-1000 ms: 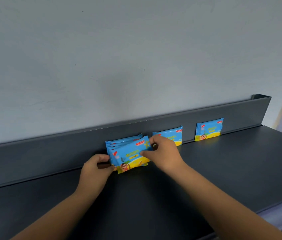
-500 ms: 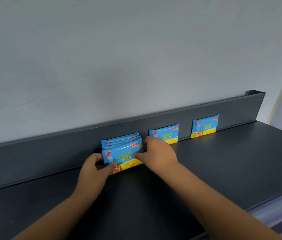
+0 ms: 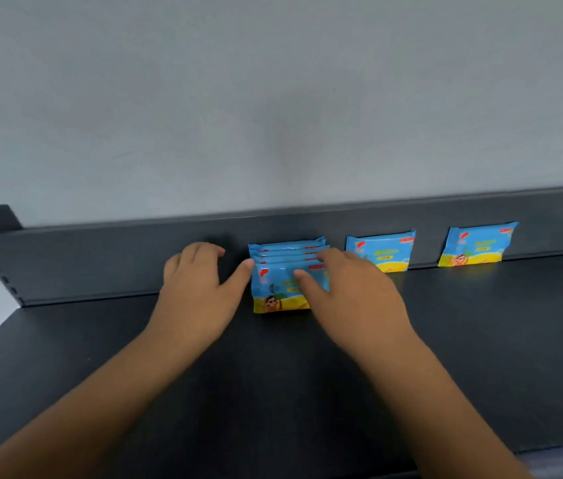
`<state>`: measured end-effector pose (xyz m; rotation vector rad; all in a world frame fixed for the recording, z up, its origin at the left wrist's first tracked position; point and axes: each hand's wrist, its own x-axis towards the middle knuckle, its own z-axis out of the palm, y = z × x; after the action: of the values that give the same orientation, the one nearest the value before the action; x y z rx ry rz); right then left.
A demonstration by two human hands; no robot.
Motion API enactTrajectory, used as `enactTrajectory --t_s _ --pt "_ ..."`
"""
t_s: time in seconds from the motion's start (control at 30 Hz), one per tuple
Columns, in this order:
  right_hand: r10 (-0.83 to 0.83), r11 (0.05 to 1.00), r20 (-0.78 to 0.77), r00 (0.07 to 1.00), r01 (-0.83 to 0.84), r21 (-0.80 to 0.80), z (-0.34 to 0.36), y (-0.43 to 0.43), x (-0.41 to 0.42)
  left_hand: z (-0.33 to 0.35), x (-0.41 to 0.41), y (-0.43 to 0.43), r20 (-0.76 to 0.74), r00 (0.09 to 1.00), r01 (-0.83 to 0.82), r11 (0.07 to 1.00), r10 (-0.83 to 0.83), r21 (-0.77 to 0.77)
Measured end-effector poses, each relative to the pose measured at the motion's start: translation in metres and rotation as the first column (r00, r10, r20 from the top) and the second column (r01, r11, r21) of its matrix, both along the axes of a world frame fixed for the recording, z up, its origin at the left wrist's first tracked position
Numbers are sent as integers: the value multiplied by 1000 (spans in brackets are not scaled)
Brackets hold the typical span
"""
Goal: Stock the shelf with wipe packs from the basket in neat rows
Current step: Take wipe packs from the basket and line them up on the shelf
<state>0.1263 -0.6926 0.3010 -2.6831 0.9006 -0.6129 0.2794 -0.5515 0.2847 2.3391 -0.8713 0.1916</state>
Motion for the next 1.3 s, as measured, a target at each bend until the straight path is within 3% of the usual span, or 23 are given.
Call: enactTrajectory --t_s 0.13,0.2,0.33,0.5,0.8,0.93,1.13,1.3 --pt "197 980 30 980 -198 35 3 15 18 7 -8 30 209 964 -202 964 165 172" --pt "305 952 20 952 -305 33 1 27 31 7 -11 48 234 938 -307 927 256 216" --pt "512 859 -27 859 -512 18 -6 66 51 -5 -22 96 182 901 -420 897 394 139" --pt "698 716 -46 715 -697 44 -12 138 60 -31 -44 182 243 832 -529 845 500 73" --pt "932 362 3 363 -929 73 -53 341 53 -75 -126 373 266 595 -804 551 759 224" --pt "968 251 -12 252 -961 117 -95 445 33 -105 -173 459 191 483 -862 426 854 274" --pt "988 123 -127 92 -957 263 -156 554 -7 -165 -241 558 26 411 -833 363 911 417" --pt "969 166 -234 74 -901 401 -210 597 -22 -212 -281 604 -229 151 -903 229 962 364"
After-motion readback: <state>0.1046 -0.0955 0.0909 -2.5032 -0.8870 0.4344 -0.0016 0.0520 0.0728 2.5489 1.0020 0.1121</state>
